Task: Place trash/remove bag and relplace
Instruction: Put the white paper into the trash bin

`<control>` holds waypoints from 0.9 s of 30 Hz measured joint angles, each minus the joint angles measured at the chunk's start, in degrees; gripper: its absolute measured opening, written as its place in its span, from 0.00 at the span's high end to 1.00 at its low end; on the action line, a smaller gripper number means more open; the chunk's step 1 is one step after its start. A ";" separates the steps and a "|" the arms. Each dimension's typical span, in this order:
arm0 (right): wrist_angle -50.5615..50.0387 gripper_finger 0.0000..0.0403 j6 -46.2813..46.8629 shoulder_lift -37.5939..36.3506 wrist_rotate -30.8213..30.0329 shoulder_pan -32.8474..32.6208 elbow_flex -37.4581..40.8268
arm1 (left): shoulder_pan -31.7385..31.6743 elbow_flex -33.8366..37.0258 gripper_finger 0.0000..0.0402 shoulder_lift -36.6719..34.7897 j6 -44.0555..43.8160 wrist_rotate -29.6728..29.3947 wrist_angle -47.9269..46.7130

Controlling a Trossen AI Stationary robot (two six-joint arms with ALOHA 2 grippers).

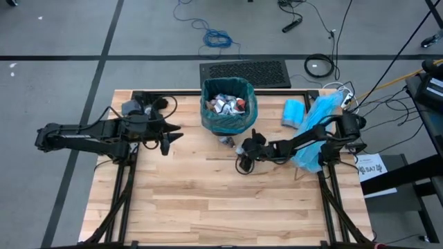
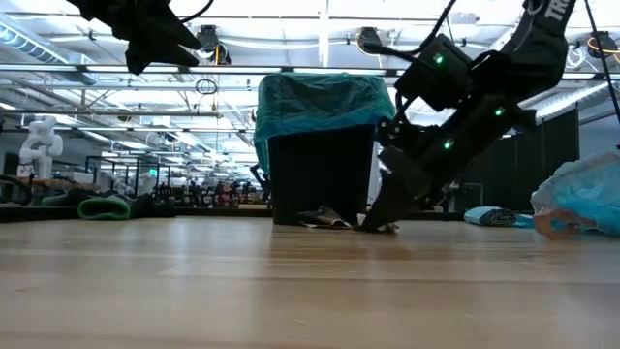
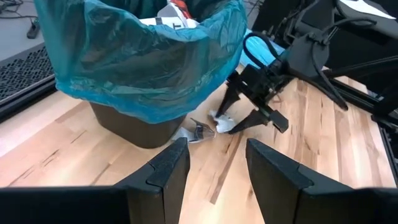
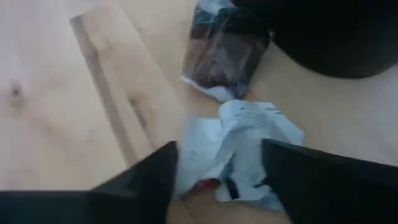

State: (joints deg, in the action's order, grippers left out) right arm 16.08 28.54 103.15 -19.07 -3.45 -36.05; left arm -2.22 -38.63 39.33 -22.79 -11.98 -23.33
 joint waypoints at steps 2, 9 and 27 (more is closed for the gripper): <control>-0.68 0.63 2.80 -0.91 1.77 -1.20 0.05 | 0.00 0.00 0.60 0.00 0.05 -0.01 0.08; -9.76 0.96 7.73 -12.01 10.89 -3.46 0.90 | 0.00 0.00 0.60 0.00 1.13 -0.01 -0.11; -74.19 1.00 -6.84 -31.22 -8.01 1.73 -43.99 | -0.02 0.00 0.60 -0.02 5.25 -0.60 -0.13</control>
State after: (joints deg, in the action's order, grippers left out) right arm -58.11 21.70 71.94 -27.08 -1.73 -80.04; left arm -2.24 -38.63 39.31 -17.54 -12.58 -23.46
